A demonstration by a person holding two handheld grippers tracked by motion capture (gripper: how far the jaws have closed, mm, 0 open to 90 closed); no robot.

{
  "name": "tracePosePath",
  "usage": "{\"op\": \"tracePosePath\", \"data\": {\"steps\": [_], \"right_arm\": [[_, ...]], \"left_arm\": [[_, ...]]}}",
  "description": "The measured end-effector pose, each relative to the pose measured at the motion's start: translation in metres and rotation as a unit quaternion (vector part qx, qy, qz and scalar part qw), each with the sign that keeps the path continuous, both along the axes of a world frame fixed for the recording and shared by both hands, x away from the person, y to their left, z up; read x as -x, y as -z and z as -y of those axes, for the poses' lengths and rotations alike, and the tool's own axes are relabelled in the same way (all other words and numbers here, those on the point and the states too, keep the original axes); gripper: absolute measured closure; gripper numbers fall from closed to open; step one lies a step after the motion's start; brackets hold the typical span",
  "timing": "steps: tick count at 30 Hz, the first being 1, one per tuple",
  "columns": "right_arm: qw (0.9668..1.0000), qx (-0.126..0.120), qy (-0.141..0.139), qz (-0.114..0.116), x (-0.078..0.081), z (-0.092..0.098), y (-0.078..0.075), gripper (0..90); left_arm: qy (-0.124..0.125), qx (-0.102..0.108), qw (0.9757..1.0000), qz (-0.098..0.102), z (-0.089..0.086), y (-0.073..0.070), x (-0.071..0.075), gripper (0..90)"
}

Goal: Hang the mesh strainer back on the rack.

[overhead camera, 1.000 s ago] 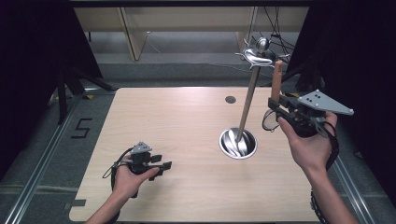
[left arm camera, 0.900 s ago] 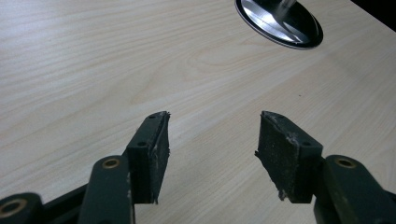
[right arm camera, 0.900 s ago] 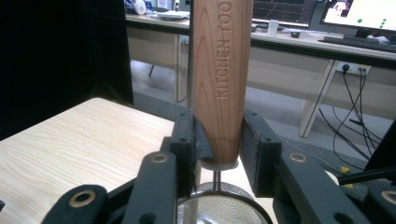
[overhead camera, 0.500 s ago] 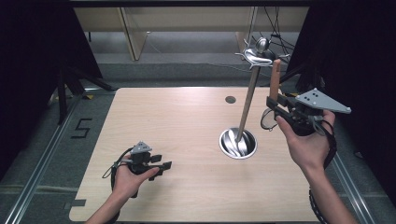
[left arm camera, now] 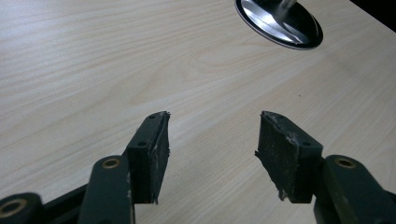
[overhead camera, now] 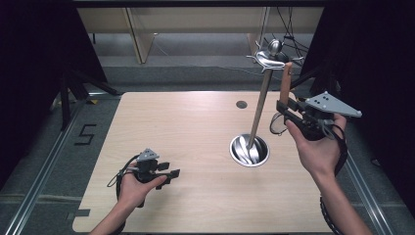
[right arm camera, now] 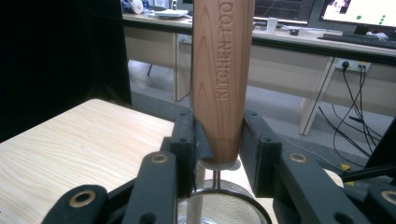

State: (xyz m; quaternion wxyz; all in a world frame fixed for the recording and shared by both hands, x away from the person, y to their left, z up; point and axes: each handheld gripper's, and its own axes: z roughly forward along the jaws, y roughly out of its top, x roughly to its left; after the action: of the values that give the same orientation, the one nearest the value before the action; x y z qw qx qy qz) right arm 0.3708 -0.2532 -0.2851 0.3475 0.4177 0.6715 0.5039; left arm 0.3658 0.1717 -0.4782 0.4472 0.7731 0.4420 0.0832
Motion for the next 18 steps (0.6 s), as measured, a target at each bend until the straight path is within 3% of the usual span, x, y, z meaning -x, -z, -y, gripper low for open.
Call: {"op": "tracePosePath", "data": {"steps": [18], "right_arm": [[0.9999, -0.004, 0.006, -0.008, -0.0064, -0.0058, 0.0037, 69.1]], "left_arm": [[0.002, 0.001, 1.0000, 0.000, -0.0002, 0.0001, -0.0003, 42.5]]}}
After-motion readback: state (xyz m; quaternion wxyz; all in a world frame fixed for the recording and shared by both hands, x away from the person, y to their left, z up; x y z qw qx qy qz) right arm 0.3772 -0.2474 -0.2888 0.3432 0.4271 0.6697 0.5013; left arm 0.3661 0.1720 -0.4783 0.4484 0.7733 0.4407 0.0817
